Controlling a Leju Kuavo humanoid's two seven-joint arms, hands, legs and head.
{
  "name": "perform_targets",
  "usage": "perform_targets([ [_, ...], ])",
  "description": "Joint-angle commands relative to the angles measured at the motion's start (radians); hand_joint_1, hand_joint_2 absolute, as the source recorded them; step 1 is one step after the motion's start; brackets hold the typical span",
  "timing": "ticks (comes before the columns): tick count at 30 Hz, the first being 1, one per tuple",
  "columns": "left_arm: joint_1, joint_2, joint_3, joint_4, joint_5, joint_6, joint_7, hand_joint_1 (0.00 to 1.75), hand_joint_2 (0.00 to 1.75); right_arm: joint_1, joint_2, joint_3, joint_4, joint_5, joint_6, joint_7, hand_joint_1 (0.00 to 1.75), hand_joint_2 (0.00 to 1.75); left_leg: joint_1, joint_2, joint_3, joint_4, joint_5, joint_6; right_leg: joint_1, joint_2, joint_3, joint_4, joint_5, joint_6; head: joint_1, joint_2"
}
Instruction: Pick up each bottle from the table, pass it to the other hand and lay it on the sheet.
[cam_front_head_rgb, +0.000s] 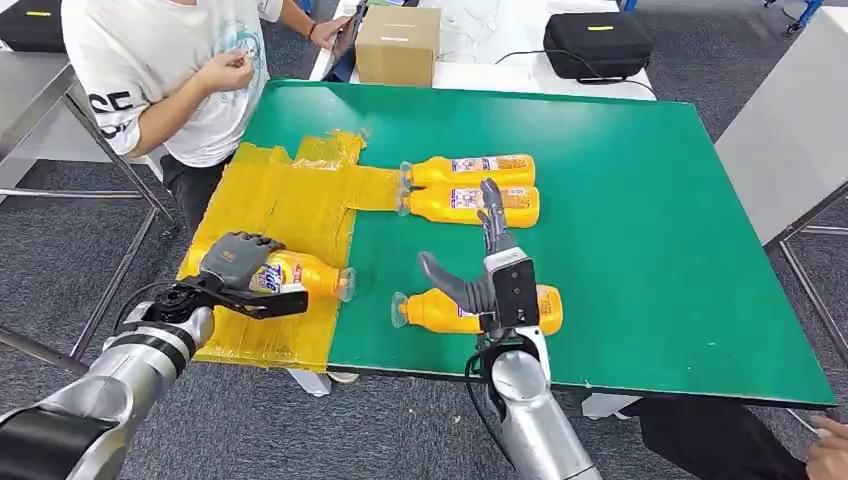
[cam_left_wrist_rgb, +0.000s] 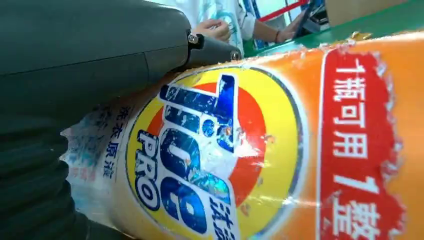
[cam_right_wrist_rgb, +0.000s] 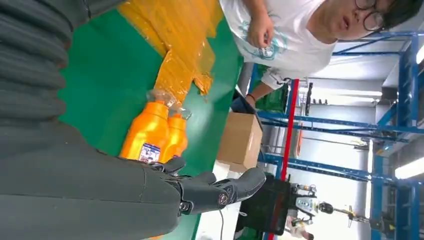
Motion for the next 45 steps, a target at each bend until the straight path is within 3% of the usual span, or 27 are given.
perform_targets([
  [1, -0.007, 0.0, -0.039, 0.083, 0.014, 0.012, -0.008, 0.0, 1.75, -0.073, -0.014, 0.029, 0.124, -0.004, 0.012, -0.003, 0.0, 1.75, 0.0, 0.002, 0.004, -0.001, -0.001, -0.001, 0.0, 0.002, 0.004, -0.001, -0.001, -0.001, 0.0, 0.0],
  [23, 0.018, -0.007, -0.039, 0.063, 0.059, -0.037, -0.097, 0.0, 1.75, -0.108, -0.022, 0.043, 0.183, 0.022, 0.049, 0.018, 0.0, 1.75, 0.0, 0.0, 0.009, -0.001, -0.003, -0.002, 0.001, 0.002, 0.009, -0.001, -0.003, -0.002, 0.0, 0.0],
  [31, 0.031, -0.014, -0.005, 0.057, 0.106, -0.031, -0.1, 0.0, 1.75, -0.118, -0.021, 0.047, 0.201, 0.026, 0.06, 0.022, 0.0, 1.75, 0.0, -0.001, 0.004, -0.001, 0.0, -0.001, 0.0, 0.001, 0.004, -0.001, -0.001, -0.001, 0.0, 0.0],
  [32, 0.033, -0.018, 0.003, 0.054, 0.118, -0.026, -0.103, 0.0, 0.0, -0.122, -0.02, 0.048, 0.207, 0.026, 0.064, 0.022, 0.0, 1.75, 0.0, 0.0, 0.007, -0.002, -0.001, -0.001, 0.0, 0.002, 0.007, -0.001, -0.001, -0.001, 0.0, 0.0],
  [45, 0.05, -0.024, 0.037, 0.045, 0.156, 0.032, -0.091, 0.0, 0.0, -0.125, -0.019, 0.054, 0.225, 0.036, 0.065, 0.028, 0.0, 1.75, 0.0, -0.001, 0.006, -0.001, -0.001, -0.001, 0.0, 0.001, 0.006, -0.001, -0.002, -0.001, 0.0, 0.0],
])
